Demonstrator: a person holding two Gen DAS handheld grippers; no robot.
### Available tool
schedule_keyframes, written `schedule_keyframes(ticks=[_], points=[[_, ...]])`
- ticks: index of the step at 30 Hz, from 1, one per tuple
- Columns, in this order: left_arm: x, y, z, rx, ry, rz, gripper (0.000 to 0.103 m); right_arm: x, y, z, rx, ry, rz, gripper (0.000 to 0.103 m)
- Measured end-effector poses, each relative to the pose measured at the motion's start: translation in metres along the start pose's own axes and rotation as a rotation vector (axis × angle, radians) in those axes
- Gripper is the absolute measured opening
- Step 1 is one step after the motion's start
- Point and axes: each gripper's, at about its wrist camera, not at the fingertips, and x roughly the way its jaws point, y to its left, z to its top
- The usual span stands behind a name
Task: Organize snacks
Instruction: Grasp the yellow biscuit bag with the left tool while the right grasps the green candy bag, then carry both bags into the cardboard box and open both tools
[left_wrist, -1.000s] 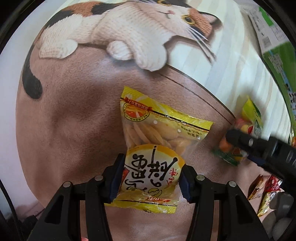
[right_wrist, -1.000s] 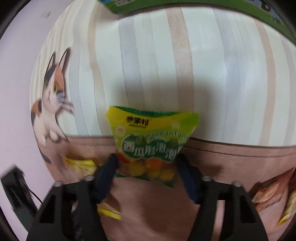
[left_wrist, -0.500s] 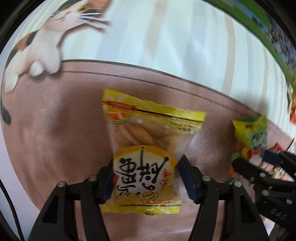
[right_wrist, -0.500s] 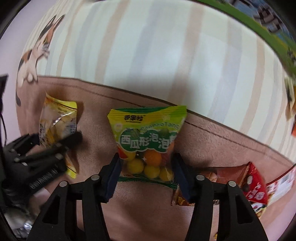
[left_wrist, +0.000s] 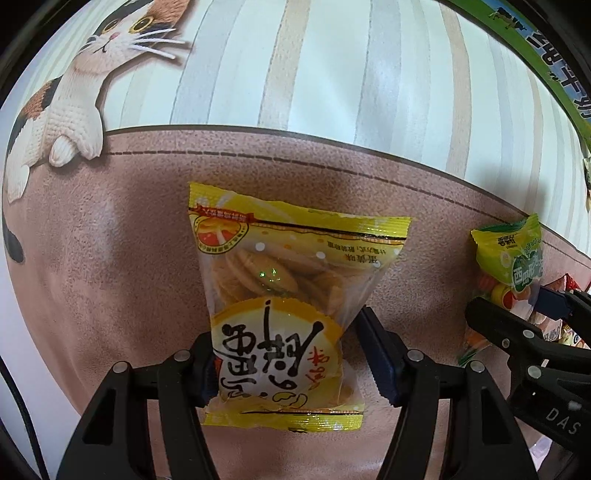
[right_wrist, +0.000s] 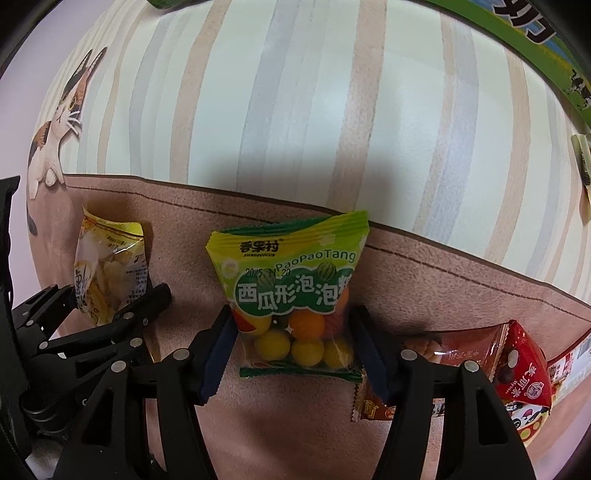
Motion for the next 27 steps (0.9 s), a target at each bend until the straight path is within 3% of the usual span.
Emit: schedule_keyframes(ticks=[4,7,16,20,27], points=[[-0.008,0.009,-0.001,-0.009,-0.009,-0.003,0.062,0.003,0.0,0.001,0.006,-0.011,-0.012,0.064],[-0.013,0.015,-0.005,-0.03,-0.027,-0.006,0.047,-0.001,0.001,-0.001,0.005,-0.044,-0.012,0.056],[-0.055,0.014,-0.006,-0.047,-0.082,-0.102,0.044,-0.027,-0.005,-0.012,0.026,-0.086,0.059,0.055],[-0.099,0.009,0.0,-0.052,-0.133,-0.198,0.044,-0.064,-0.012,-0.016,0.052,-0.131,0.145,0.055],[-0.203,-0.014,0.035,-0.015,-0.269,-0.367,0.044,-0.188,-0.043,-0.018,0.081,-0.327,0.276,0.055]])
